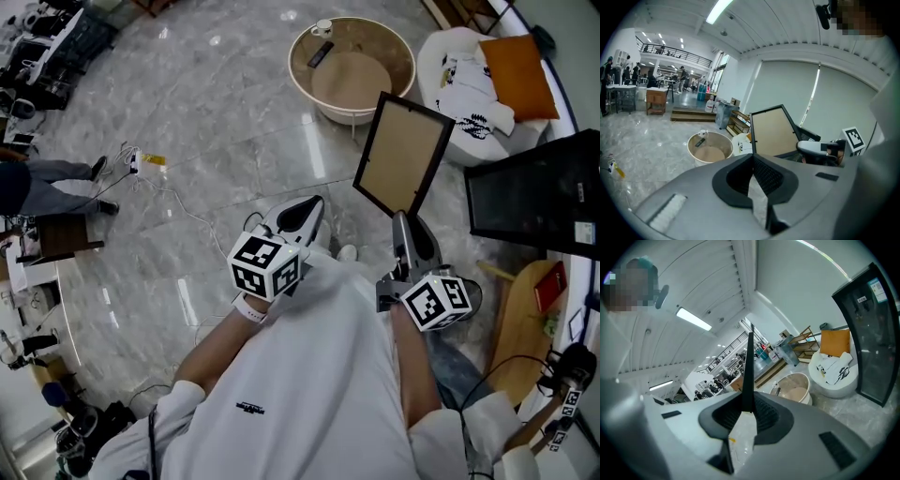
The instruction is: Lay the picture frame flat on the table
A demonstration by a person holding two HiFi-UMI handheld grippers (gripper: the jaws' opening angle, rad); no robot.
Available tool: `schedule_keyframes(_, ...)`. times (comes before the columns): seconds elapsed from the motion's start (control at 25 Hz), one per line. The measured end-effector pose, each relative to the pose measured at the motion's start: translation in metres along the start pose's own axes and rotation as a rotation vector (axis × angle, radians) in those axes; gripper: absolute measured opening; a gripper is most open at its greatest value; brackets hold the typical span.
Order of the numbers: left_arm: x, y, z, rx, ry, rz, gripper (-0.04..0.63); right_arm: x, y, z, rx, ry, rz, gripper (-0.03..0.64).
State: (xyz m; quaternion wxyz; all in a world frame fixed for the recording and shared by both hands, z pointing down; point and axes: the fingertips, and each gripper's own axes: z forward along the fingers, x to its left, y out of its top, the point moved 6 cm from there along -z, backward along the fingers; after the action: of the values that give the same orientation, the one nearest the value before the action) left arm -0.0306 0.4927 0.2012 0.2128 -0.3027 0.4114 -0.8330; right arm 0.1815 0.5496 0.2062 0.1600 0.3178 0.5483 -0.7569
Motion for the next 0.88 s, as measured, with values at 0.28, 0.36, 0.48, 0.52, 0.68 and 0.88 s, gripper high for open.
schedule_keyframes(0.28,0.037,0.018,0.025,-0.019,0.037,-0.015,0.005,-0.013,0.011,0.048,0.033,0.016,-0.003,0.064)
schedule_keyframes(0.36,0.058,0.028,0.033,-0.021,0.047,-0.025,0.005,-0.015,0.014,0.074,0.042,0.024,-0.003,0.064)
schedule_keyframes(0.48,0.099,0.048,0.047,-0.019,0.059,-0.043,0.005,-0.013,0.019,0.119,0.057,0.017,0.003,0.064)
schedule_keyframes(0.52,0.113,0.056,0.053,-0.015,0.057,-0.046,0.005,-0.011,0.021,0.134,0.059,0.013,0.004,0.064)
schedule_keyframes(0.68,0.171,0.095,0.083,0.009,0.02,-0.044,0.005,-0.008,0.03,0.202,0.064,-0.023,0.031,0.063)
schedule_keyframes(0.88,0.245,0.146,0.119,0.044,-0.038,-0.053,0.005,0.002,0.042,0.289,0.058,-0.1,0.082,0.063)
